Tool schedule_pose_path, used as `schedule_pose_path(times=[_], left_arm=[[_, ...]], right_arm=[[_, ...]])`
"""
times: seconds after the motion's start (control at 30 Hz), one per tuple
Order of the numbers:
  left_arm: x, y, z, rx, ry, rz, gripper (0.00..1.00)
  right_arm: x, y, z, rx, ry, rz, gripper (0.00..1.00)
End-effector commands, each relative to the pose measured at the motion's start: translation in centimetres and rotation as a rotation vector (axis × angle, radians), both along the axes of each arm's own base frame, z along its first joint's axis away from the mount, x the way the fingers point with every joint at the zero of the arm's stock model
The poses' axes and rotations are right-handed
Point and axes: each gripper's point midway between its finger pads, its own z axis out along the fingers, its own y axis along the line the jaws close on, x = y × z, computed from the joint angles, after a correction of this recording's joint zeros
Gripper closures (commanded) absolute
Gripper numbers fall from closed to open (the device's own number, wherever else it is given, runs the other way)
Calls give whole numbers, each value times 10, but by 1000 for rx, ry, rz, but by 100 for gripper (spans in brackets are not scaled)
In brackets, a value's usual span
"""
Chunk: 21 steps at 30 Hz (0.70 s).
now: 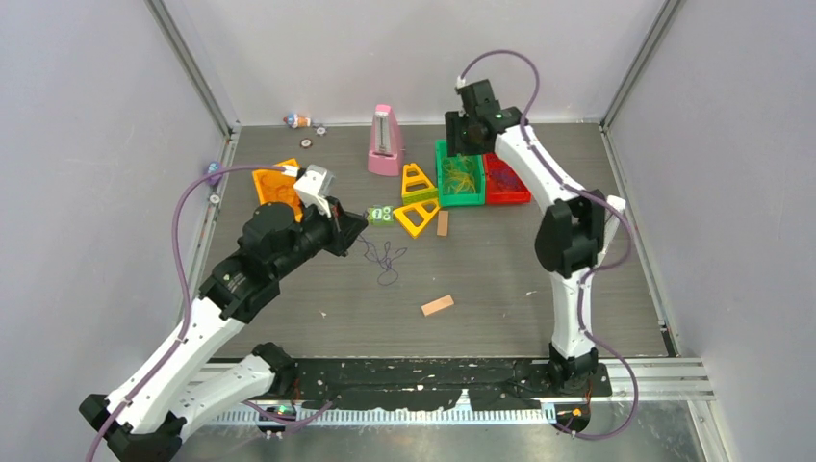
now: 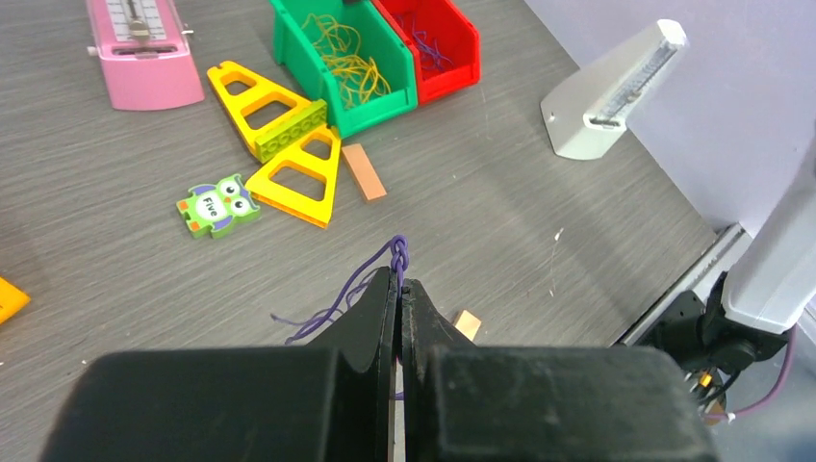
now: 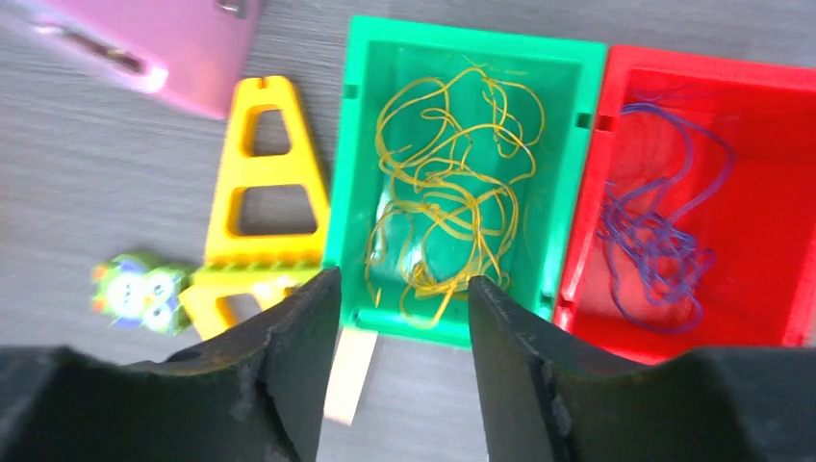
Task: Untangle the cables
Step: Place the cable in the bin.
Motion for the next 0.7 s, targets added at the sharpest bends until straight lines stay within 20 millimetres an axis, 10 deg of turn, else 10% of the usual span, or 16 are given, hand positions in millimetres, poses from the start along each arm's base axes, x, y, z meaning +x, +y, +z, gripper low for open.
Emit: schedule_pose_path(times=[0.0, 0.1, 0.13, 0.17, 0.2, 0.67], left_arm=[[-8, -10, 23, 4, -45, -69, 100], [-13, -23, 26, 1, -42, -121, 100], [-14, -28, 27, -1, -39, -146, 100], [-15, -34, 26, 1, -35, -166, 100], [-17, -40, 26, 1, -30, -186, 100], [-18, -107, 33, 4, -37, -337, 100]], right_arm=[[-35, -2, 95, 80, -134, 60, 34], [-63, -4, 86, 106, -122, 95, 13], [-69, -2, 113, 151, -201, 113, 9], [-83, -6, 89, 145, -159, 118, 3], [-91, -5, 113, 186, -239, 135, 2], [-203, -40, 71, 308, -318, 110, 3]])
